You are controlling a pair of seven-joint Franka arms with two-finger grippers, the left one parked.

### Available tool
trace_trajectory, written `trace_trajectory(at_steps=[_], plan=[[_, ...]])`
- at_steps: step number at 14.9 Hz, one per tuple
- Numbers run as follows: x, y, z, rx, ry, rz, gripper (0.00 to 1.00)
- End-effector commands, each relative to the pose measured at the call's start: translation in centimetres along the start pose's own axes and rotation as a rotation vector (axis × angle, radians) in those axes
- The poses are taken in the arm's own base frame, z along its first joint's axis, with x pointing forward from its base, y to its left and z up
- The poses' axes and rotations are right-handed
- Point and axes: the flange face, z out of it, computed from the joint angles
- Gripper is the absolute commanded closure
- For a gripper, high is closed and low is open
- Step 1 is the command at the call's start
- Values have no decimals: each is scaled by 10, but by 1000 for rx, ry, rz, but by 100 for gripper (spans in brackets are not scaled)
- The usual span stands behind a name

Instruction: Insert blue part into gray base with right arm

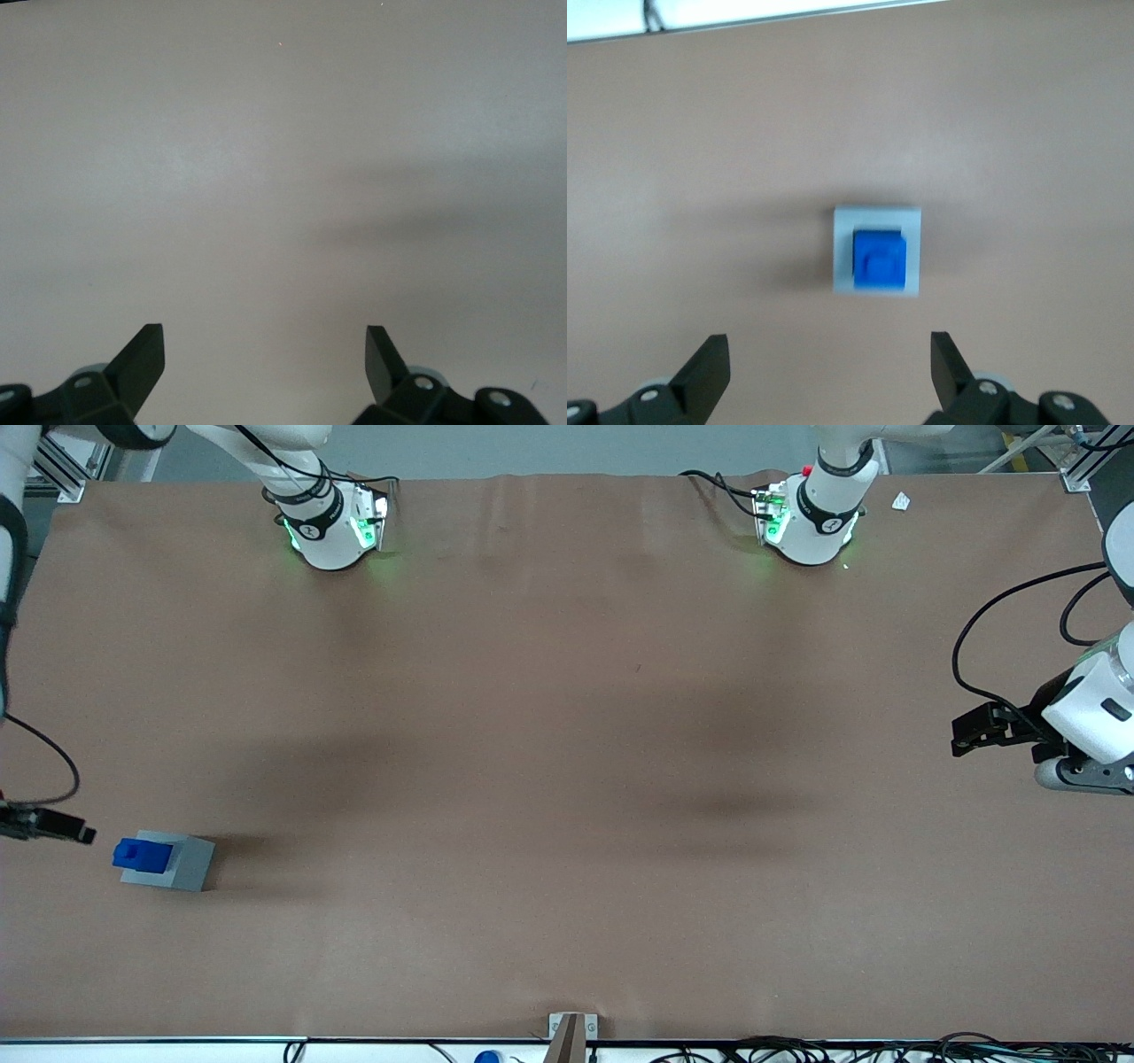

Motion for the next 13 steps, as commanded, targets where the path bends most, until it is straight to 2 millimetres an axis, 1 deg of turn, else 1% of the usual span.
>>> trace_trajectory(at_steps=[1,2,3,4,5,6,8,10,13], plan=[[-30,-61,-41,-46,-80,-63,0],[-40,-70,-60,-46,-79,-8,0],[-52,-80,-72,-41,-108,41,0],[-62,-99,-81,-41,-137,38,0],[-69,-110,-90,-43,-151,32,0],[-77,-115,-98,-43,-163,53,0],[-82,-123,-106,-43,-161,69,0],[-81,-126,-105,-42,-157,65,0],[-80,-125,-106,-42,-152,67,0]])
